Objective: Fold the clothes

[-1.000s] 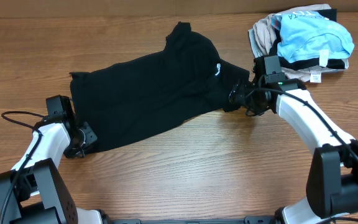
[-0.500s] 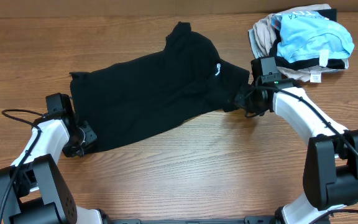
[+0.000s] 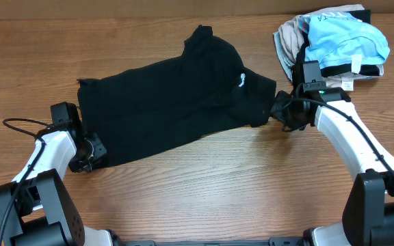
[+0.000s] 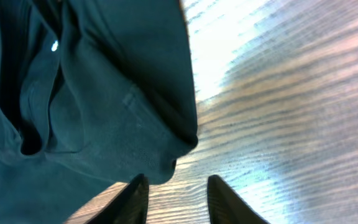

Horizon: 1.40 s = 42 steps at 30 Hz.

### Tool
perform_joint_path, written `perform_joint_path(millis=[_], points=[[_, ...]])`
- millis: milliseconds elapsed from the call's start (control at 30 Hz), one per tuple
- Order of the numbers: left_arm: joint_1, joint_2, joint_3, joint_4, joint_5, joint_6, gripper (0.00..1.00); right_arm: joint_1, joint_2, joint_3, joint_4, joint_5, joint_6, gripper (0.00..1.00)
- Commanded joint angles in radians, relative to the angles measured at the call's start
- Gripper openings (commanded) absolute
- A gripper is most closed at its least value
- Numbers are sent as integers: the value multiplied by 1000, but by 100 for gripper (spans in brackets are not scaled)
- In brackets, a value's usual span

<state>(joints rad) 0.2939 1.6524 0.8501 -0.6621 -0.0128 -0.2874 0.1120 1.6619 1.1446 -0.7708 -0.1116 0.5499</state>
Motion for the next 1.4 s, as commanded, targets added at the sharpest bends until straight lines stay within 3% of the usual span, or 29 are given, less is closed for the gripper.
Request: perform_joint_path(millis=[0,167,333,400,500,567,867,1000,1133,1367], points=[[-8,68,-34,13,2,19,4,-1,27,-23,21,4,-6,44],[-8,68,-34,14,2,19,4,-1,82,-27,60,-27,-7,54],[-8,68,-34,16,2,19,4,-1,129,-27,125,-68,-7,54],[-8,68,-34,16,2,19,4,-1,130,-27,128,-64,-7,44],[-8,68,-34,16,2,19,4,-4,118,-26,111,-58,-8,10],[-8,68,-34,15,2,21,4,-11,100,-25,84,-47,-10,6],[-8,68,-34,8,2,67,4,-24,-64,-24,-207,-34,-82,5],[-8,68,-34,4,1,110,4,-15,-76,-26,-369,-40,-84,6],[-8,68,-34,8,1,132,4,26,-76,-53,-419,-50,-86,7],[-8,68,-34,10,1,135,4,68,-77,-97,-390,-79,-87,35]])
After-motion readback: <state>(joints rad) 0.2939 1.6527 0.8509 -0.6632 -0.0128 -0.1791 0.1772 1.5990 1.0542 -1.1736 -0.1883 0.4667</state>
